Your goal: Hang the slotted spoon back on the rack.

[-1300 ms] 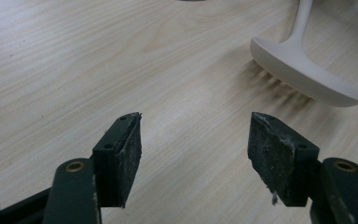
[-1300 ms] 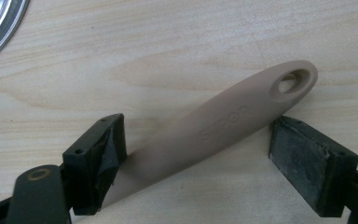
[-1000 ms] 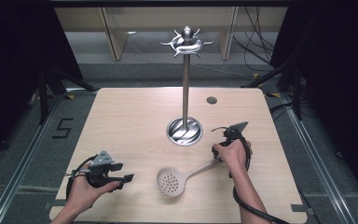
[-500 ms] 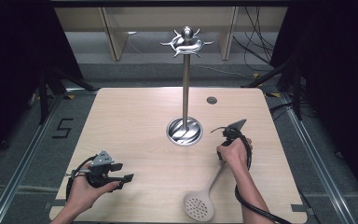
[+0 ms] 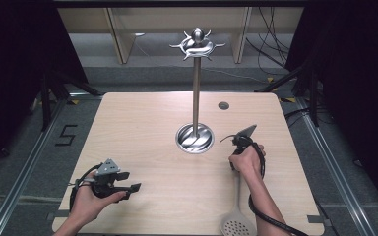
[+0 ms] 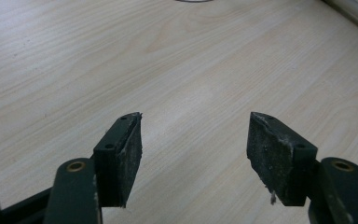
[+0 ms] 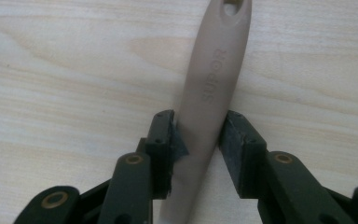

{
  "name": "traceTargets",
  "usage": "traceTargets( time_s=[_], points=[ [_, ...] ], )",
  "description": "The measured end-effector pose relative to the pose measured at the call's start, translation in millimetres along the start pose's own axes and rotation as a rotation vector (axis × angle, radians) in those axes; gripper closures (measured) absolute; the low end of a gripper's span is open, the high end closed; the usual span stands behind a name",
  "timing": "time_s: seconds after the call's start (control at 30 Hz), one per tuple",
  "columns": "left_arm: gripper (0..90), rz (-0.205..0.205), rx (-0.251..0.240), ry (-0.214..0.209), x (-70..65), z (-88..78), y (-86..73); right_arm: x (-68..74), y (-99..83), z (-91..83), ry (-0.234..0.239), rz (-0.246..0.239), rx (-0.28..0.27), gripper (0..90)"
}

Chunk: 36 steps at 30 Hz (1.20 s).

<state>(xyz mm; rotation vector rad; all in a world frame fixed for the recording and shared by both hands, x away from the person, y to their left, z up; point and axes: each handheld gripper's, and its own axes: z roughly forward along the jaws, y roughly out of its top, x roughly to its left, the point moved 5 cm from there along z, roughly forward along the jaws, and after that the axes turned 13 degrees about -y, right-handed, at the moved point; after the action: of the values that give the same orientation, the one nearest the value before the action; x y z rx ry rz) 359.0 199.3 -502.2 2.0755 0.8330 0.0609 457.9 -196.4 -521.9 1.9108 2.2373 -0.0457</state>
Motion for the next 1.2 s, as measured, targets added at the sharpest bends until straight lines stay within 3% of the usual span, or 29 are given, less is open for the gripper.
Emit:
traceTargets(
  time_s=[0.03,0.1,0.13,0.17,0.2,0.23,0.27,0.33,0.43,0.47,0.5,0.6,0.67,0.7,0.9,0.93,0.97,1.03,1.1,1.13,1.2],
  points=[
    [35.2,-0.012,0.001,-0.009,-1.5,-0.2,-0.4,8.9,3.0,-4.0,0.041,0.1,0.014,67.0],
    [35.2,-0.016,-0.004,-0.003,-1.5,0.0,-0.4,10.2,2.7,-4.2,0.042,0.077,0.012,68.3],
    [35.2,-0.016,-0.004,-0.004,-1.5,0.0,-0.4,8.6,1.7,-2.6,0.025,0.033,0.002,69.0],
    [35.2,-0.017,-0.005,-0.004,-1.5,0.0,-0.4,11.4,2.3,-3.2,0.033,0.05,-0.003,69.5],
    [35.2,-0.017,-0.004,-0.004,-1.5,0.0,-0.4,10.3,1.1,-4.4,0.029,0.016,0.013,69.7],
    [35.2,-0.016,-0.005,-0.004,-1.6,-0.1,-0.4,13.1,1.9,-4.9,0.038,0.034,0.003,69.7],
    [35.2,-0.016,-0.005,-0.009,-1.6,-0.1,-0.4,12.3,1.3,-5.0,0.031,0.012,0.001,69.8],
    [35.3,-0.015,-0.004,-0.009,-1.6,-0.2,-0.3,16.0,1.0,-7.3,0.047,0.043,-0.002,69.9],
    [35.3,-0.003,-0.004,-0.001,-0.3,0.3,0.1,16.4,-0.1,-12.4,0.05,0.039,-0.01,70.0],
    [35.3,-0.001,-0.003,-0.002,-0.3,0.3,0.1,14.2,0.1,-13.9,0.055,0.016,-0.024,70.1],
    [35.3,-0.024,-0.015,-0.013,-2.9,1.2,0.0,14.2,-0.1,-15.7,0.057,0.022,-0.031,70.1],
    [35.3,-0.017,-0.005,-0.011,-2.2,0.4,-0.3,11.8,-0.4,-19.9,0.065,0.028,-0.068,70.1],
    [35.3,-0.023,-0.014,-0.011,-2.7,1.2,0.0,11.3,-1.5,-23.9,0.077,0.056,-0.061,70.1],
    [35.3,-0.017,-0.005,-0.01,-2.3,0.6,-0.3,8.8,-1.6,-24.0,0.088,0.039,-0.086,70.1],
    [35.4,-0.02,-0.008,-0.01,-2.4,1.3,-0.1,2.0,-4.1,-32.2,0.114,0.046,-0.127,70.1],
    [35.4,-0.02,-0.008,-0.009,-2.4,1.3,-0.2,6.8,-6.1,-36.8,0.141,0.099,-0.091,70.2],
    [35.4,-0.02,-0.008,-0.009,-2.4,1.3,-0.2,1.7,-5.1,-36.0,0.128,0.045,-0.134,70.2],
    [35.4,-0.02,-0.008,-0.01,-2.5,1.1,-0.3,4.0,-7.3,-42.7,0.145,0.082,-0.116,70.1],
    [35.4,-0.017,-0.006,-0.009,-2.1,0.8,-0.3,2.4,-7.9,-47.7,0.15,0.076,-0.144,70.2],
    [35.3,-0.017,-0.005,-0.009,-2.0,0.8,-0.4,-2.1,-7.3,-48.3,0.153,0.026,-0.188,70.2],
    [35.3,-0.018,-0.006,-0.009,-2.2,1.1,-0.4,-1.5,-9.2,-54.4,0.161,0.049,-0.197,70.2]
  ],
)
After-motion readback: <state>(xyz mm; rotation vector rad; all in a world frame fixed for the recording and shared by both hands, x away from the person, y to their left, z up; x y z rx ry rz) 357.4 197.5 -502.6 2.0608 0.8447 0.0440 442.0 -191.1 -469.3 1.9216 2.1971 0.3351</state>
